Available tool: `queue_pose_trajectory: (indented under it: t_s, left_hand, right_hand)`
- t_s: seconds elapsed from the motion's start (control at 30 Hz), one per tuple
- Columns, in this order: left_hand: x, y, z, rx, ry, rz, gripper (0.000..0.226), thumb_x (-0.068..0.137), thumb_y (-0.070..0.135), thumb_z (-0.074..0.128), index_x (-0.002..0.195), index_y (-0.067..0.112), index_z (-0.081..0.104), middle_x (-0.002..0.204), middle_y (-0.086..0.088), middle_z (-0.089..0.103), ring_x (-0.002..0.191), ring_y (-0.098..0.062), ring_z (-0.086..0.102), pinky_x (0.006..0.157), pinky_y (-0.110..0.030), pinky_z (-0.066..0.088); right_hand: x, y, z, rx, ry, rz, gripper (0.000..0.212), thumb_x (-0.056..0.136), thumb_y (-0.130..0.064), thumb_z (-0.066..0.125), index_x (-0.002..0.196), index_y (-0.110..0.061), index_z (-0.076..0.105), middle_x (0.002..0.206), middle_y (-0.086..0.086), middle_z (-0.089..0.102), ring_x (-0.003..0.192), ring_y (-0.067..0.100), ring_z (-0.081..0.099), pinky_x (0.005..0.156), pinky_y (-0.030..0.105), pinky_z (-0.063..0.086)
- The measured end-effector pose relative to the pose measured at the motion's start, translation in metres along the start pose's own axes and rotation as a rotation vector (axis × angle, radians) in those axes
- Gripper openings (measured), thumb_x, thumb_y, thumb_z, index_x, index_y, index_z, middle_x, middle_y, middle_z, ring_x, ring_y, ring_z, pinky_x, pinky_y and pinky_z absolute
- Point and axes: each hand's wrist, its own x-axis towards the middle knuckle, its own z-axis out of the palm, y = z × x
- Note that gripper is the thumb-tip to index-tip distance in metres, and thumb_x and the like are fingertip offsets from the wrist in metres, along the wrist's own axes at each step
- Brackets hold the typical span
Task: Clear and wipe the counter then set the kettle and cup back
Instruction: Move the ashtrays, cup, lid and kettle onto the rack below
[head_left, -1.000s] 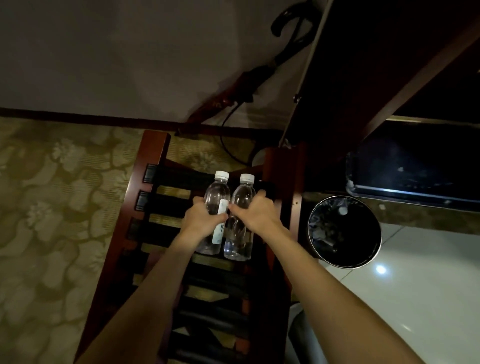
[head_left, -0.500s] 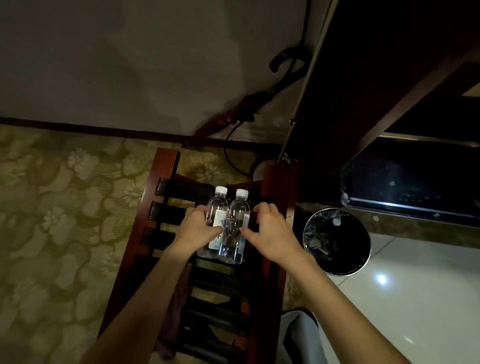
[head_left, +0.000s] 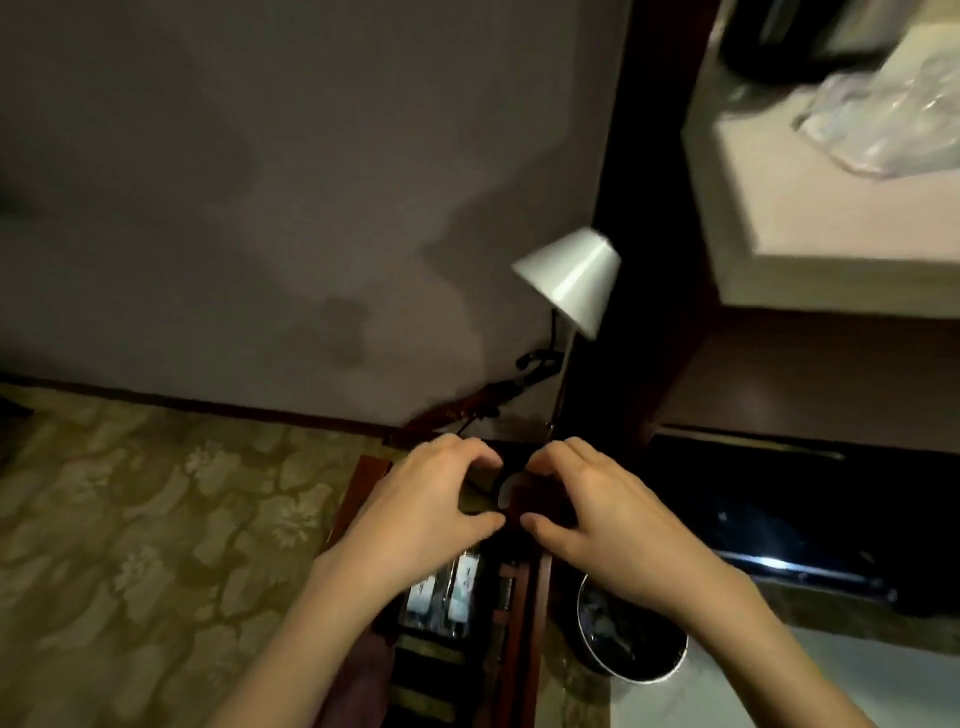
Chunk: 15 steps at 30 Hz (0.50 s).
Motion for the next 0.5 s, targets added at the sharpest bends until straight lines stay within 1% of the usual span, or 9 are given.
queue_pose_trajectory:
  t_s: [0.17, 0.23, 0.3, 0.5]
  left_hand:
    - [-0.027, 0.067, -0.071, 0.106, 0.088, 0.169, 0.046, 0.081, 0.044, 0.067, 0.123, 0.041, 0.048, 0.119, 0.023, 0.047, 0.116, 0.002, 0.042, 0.097, -0.023, 0.039]
    - [-0.031, 0.094, -0.089, 0.127, 0.107, 0.211, 0.044, 0.081, 0.046, 0.066, 0.121, 0.043, 0.047, 0.117, 0.025, 0.047, 0.115, 0.003, 0.043, 0.096, -0.025, 0.041]
    - [-0.031, 0.121, -0.103, 0.152, 0.128, 0.246, 0.043, 0.079, 0.048, 0.066, 0.118, 0.043, 0.048, 0.115, 0.026, 0.047, 0.114, 0.002, 0.044, 0.095, -0.028, 0.043]
    - [-0.017, 0.201, -0.118, 0.188, 0.156, 0.293, 0.043, 0.079, 0.047, 0.068, 0.118, 0.043, 0.05, 0.118, 0.025, 0.05, 0.113, 0.003, 0.047, 0.095, -0.028, 0.043]
  right_hand:
    - [-0.049, -0.029, -0.09, -0.095, 0.087, -0.075, 0.044, 0.087, -0.047, 0.058, 0.126, -0.032, 0.043, 0.122, -0.017, 0.045, 0.115, 0.005, 0.047, 0.094, 0.027, 0.044]
    - [-0.067, -0.03, -0.119, -0.121, 0.119, -0.078, 0.042, 0.086, -0.046, 0.06, 0.122, -0.034, 0.043, 0.119, -0.018, 0.045, 0.114, 0.005, 0.048, 0.092, 0.03, 0.046]
    - [-0.084, -0.026, -0.147, -0.147, 0.161, -0.077, 0.041, 0.085, -0.043, 0.062, 0.12, -0.034, 0.043, 0.117, -0.017, 0.046, 0.112, 0.007, 0.05, 0.089, 0.032, 0.047]
    - [-0.124, 0.008, -0.22, -0.183, 0.245, -0.093, 0.042, 0.085, -0.042, 0.062, 0.121, -0.031, 0.045, 0.118, -0.015, 0.049, 0.111, 0.006, 0.049, 0.09, 0.029, 0.045]
